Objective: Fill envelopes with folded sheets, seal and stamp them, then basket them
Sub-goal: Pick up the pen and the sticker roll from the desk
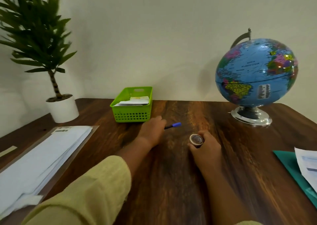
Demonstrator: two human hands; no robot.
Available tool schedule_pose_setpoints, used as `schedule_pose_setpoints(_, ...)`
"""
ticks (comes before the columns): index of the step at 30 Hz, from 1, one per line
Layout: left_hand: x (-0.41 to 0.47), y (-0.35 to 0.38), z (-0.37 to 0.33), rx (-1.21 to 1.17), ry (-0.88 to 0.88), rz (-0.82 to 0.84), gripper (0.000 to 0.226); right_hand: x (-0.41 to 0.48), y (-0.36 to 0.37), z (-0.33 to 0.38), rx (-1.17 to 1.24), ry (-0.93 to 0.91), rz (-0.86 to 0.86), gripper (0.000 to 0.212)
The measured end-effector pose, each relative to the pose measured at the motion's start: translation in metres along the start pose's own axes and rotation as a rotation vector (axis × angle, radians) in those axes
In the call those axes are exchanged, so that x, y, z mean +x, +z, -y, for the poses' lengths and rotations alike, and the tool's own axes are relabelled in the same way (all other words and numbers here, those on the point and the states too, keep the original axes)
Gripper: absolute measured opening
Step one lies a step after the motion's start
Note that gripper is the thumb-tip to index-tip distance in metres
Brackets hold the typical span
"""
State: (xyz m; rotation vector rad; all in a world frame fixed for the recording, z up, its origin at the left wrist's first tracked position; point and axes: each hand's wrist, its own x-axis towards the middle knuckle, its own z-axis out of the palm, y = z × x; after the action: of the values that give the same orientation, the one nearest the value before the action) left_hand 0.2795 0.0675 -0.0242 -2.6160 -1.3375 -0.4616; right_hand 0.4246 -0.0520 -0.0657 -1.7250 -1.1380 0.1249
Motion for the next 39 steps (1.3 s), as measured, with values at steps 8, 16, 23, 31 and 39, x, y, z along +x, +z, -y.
schedule_pose_setpoints(8, -0.134, -0.092, 0.172, -0.081, -0.37, -0.265, 0.016, -0.01, 0.011, 0.019, -0.11, -0.118, 0.109, 0.032)
schedule_pose_setpoints(16, -0.234, -0.067, 0.26, -0.08, -0.649, -0.216, 0.019, -0.045, 0.069, 0.098, -0.061, -0.326, 0.179, 0.029)
schedule_pose_setpoints(23, -0.244, -0.045, 0.257, -0.152, -0.756, -0.413, 0.018, -0.087, 0.172, 0.193, 0.046, -0.372, 0.386, 0.039)
schedule_pose_setpoints(31, -0.244, -0.046, 0.254, -0.202, -0.757, -0.476, 0.015, -0.097, 0.264, 0.256, -0.007, -0.214, 0.605, 0.065)
schedule_pose_setpoints(39, -0.244, -0.047, 0.251, -0.237, -0.767, -0.465, 0.025, -0.093, 0.241, 0.233, -0.09, -0.27, 0.624, 0.065)
